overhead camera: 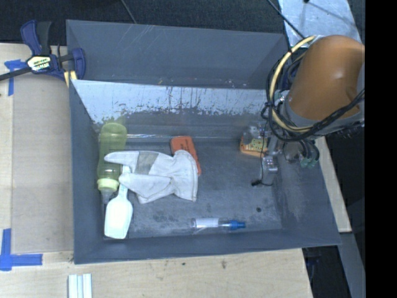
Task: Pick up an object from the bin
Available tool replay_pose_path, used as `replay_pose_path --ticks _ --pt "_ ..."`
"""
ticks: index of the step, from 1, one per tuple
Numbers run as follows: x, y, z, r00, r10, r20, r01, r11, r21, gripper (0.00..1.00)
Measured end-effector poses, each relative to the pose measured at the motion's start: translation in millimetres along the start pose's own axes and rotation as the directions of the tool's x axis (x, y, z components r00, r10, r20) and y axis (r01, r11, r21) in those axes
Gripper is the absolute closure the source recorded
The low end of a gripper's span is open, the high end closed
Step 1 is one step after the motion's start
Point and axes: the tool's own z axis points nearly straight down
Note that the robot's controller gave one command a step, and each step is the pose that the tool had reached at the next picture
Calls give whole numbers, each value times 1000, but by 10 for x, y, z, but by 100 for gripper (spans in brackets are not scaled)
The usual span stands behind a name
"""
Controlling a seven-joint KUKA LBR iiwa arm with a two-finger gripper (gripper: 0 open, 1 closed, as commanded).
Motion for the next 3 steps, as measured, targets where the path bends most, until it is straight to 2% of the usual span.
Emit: replay_pose_path --ticks 1,2,3 --pt "-16 1 -47 1000 -1 9 1 1000 1 0" --pt "-31 187 -480 1000 -16 1 16 1000 1 0" --pt "-199 381 -412 998 -65 26 65 998 3 0"
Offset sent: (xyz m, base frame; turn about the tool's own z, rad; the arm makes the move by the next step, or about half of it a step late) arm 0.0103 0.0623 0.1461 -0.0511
